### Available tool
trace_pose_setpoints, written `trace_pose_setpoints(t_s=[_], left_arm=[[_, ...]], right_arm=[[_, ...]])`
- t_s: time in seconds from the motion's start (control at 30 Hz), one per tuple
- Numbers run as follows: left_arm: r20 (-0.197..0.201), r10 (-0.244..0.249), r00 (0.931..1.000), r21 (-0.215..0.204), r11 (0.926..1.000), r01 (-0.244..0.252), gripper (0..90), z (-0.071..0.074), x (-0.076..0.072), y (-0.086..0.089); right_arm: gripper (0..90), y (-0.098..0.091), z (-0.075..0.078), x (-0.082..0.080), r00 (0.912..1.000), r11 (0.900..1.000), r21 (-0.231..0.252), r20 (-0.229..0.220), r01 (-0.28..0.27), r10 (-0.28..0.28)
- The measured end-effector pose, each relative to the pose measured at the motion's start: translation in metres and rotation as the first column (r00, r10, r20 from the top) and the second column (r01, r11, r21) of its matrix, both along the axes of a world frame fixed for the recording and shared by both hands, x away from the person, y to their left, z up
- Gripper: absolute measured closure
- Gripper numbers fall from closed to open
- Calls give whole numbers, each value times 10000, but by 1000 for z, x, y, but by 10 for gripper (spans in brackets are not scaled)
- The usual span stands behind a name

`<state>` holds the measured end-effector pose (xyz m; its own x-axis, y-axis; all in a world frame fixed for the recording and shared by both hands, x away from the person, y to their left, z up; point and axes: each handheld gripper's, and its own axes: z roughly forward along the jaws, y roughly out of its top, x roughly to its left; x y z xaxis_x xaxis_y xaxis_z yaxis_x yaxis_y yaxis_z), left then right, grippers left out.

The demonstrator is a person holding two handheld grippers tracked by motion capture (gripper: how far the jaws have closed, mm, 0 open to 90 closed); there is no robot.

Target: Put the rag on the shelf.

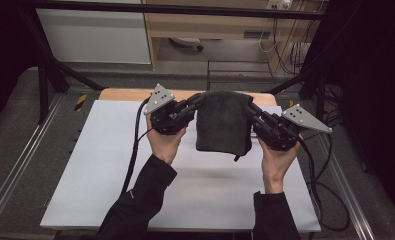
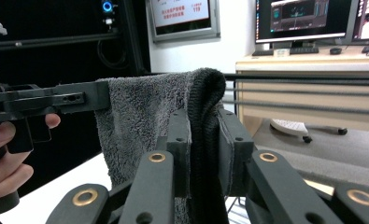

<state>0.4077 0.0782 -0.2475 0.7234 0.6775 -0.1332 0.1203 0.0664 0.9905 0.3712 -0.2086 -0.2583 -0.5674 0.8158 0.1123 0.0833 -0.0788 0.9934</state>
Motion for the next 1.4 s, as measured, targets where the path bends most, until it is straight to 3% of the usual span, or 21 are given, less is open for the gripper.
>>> trace_pose_setpoints(t_s=[0.43, 0.7, 1.07, 1.4], left_arm=[[432, -31, 9991, -534, 9986, 54, 804, 28, 13, -12], [811, -2, 9967, -637, 9980, 54, 804, 49, 18, -22], [1352, 59, 9908, -678, 9977, 33, 804, 75, 24, -36], [1641, 141, 9863, -1017, 9948, 27, 803, 97, 35, -40]], right_arm=[[777, -6, 30, 9, 9965, 9985, 242, 667, 484, -499], [778, -10, 50, 16, 9922, 9969, 327, 996, 720, -749], [780, -15, 79, 26, 9825, 9929, 367, 1452, 1128, -1170], [780, -16, 99, 38, 9744, 9914, 563, 1858, 1179, -1264]])
